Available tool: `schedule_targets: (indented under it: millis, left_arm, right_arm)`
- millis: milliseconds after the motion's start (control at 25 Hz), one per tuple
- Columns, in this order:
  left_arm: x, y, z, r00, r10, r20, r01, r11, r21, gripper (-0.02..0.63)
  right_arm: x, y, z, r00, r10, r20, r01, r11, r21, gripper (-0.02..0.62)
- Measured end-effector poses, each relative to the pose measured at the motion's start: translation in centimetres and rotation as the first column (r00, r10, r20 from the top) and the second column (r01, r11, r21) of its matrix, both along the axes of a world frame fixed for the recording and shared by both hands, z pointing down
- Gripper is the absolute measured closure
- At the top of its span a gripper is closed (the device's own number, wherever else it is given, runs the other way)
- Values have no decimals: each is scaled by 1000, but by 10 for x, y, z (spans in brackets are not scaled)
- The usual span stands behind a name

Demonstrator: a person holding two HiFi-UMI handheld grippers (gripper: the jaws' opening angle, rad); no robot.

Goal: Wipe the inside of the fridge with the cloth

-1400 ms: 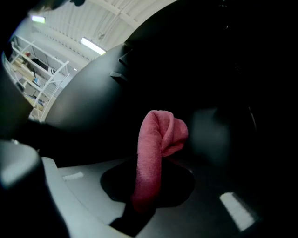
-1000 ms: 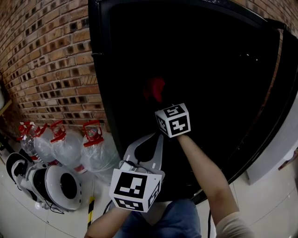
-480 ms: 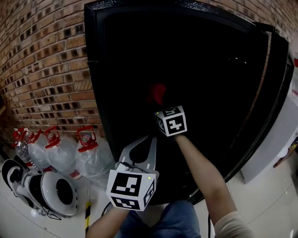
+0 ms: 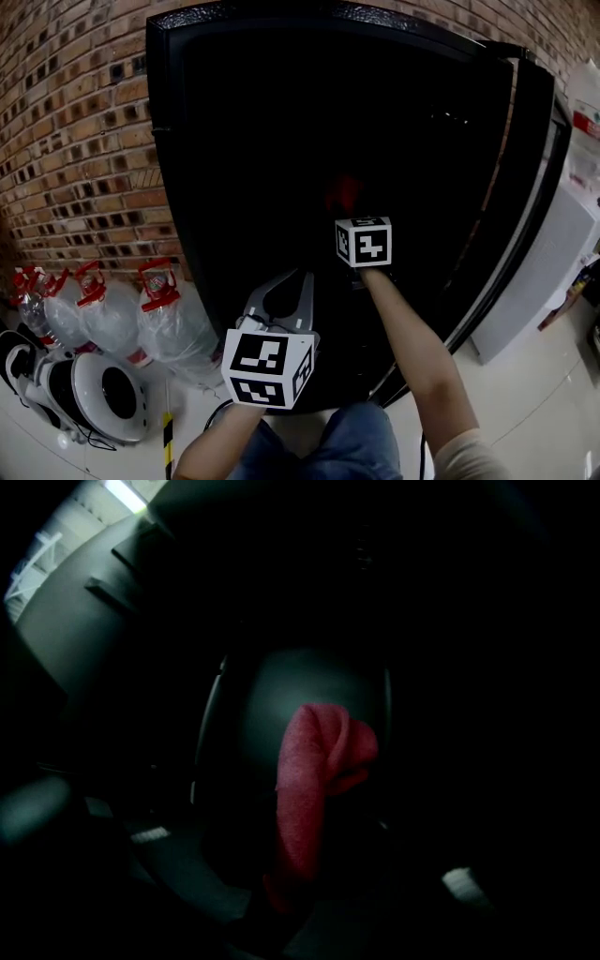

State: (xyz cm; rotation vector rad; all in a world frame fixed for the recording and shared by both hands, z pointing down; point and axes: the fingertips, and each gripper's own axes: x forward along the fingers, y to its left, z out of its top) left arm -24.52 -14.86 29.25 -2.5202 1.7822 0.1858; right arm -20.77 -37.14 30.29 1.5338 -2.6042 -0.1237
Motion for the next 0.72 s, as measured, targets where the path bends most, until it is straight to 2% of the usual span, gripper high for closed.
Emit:
schedule_targets:
  millis: [160, 480, 720]
  left_arm:
    - [10, -2, 1, 1000, 2, 14, -2, 1000, 2, 592]
    - [13, -6, 3, 1000, -18, 12, 19, 1000, -7, 593]
    - [21, -12, 7, 1000, -21, 20, 21, 1000, -9, 594]
  right_arm:
    - [8, 2, 1, 999, -4, 48, 5, 1000, -20, 534]
    - [18, 20, -6, 996, 0, 89, -1, 1000, 1, 534]
    - [33, 68, -18, 976, -43, 212, 39, 999, 23, 534]
